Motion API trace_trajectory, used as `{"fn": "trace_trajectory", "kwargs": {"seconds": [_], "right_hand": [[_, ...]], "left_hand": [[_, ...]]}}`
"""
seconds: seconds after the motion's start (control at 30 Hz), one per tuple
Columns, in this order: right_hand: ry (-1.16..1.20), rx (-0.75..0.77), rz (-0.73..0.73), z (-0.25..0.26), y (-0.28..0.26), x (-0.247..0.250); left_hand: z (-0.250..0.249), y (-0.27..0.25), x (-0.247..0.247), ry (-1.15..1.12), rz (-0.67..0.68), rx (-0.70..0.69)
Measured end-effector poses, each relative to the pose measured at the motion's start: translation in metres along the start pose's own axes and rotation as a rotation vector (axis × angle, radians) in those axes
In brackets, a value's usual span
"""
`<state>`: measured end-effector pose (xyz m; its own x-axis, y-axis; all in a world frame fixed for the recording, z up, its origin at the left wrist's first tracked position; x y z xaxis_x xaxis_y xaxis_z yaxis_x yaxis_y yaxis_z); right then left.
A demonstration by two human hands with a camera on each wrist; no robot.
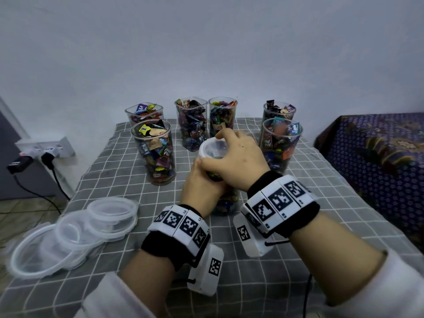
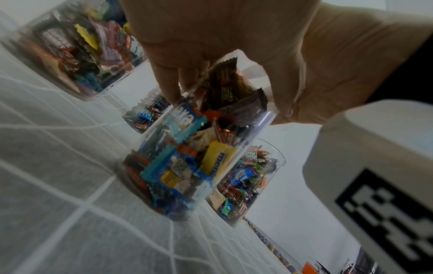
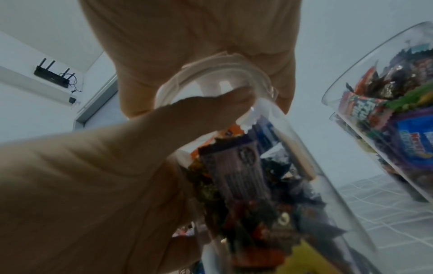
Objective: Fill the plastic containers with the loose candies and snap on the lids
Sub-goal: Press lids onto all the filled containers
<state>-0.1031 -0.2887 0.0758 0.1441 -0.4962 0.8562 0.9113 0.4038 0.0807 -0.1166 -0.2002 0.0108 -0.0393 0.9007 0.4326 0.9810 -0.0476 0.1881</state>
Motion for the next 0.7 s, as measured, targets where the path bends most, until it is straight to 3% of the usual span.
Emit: {"fn": "trace_trajectory", "kwargs": {"seconds": [0.27, 0.47, 0.57, 0.7], "right_hand": [[-0.026, -0.013, -0.033, 0.0, 0.0, 0.0], [-0.015, 0.03, -0.055, -0.001, -0.001, -0.001], [-0.003, 0.043, -0.078, -0.002, 0.002, 0.0], [-0.002, 0.048, -0.084, -0.005, 0.011, 0.0]], "left_hand": [[0.005, 0.001, -0.001, 0.006, 0.017, 0.037], [0.011, -0.009, 0.01, -0.028, 0.109, 0.058], [0.013, -0.018, 0.04, 0.069, -0.041, 0.104], [0.002, -0.026, 0.091, 0.069, -0.37, 0.082]]}}
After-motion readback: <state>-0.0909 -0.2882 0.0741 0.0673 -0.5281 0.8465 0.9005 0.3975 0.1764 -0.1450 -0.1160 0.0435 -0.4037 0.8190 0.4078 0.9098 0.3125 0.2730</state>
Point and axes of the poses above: each hand's wrist, its own y-axis towards the middle knuckle, its own x-axis out of the back of the hand, z = x × y, the point moved 7 cm from there along y, towards the middle knuckle, and after that the axes turned 14 degrees about z, right-handed, at the moved point
